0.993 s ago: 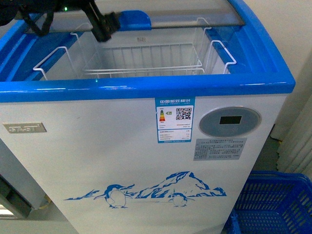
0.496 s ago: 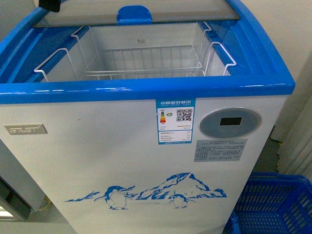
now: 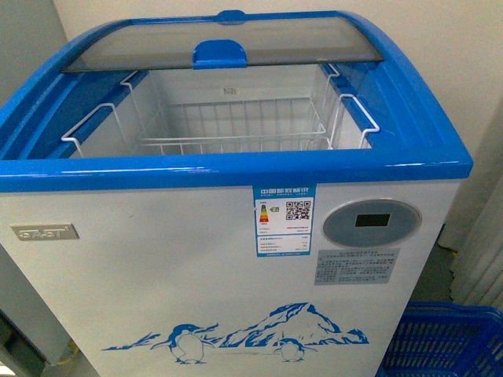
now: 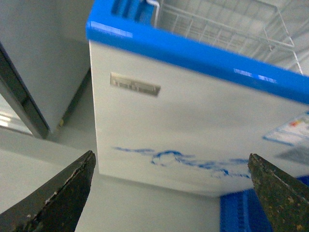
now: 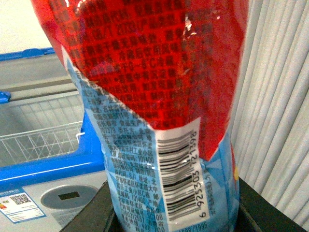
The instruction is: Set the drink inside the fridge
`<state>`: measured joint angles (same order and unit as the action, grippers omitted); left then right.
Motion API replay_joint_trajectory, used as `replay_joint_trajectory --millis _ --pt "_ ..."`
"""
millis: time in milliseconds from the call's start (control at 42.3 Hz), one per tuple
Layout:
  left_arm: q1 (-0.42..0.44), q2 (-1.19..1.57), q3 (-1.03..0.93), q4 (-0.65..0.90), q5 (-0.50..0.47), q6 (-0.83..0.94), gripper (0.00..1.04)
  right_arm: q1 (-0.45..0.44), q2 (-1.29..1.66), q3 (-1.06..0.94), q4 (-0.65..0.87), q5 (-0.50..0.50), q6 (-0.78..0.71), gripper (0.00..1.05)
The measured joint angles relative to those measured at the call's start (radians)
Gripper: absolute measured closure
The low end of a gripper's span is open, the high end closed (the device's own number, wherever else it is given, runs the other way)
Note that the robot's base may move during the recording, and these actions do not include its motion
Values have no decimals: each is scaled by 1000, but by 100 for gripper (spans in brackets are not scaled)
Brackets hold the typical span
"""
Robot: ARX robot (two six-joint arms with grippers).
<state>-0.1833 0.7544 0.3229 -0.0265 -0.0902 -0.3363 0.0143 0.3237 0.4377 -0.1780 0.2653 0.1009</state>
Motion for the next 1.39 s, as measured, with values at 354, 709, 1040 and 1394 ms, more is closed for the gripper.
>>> replay_joint_trajectory --millis 354,709,1040,1394 --pt "94 -690 -256 24 42 311 72 -160 277 213 -394 -590 -394 64" --pt "178 -748 -307 24 88 326 102 66 982 611 -56 -490 -1457 64" --pt "178 -748 -307 24 90 327 102 254 1396 937 68 -269 -1538 64" --pt "178 -748 -307 24 90 327 102 303 1626 1022 277 -208 -1528 64"
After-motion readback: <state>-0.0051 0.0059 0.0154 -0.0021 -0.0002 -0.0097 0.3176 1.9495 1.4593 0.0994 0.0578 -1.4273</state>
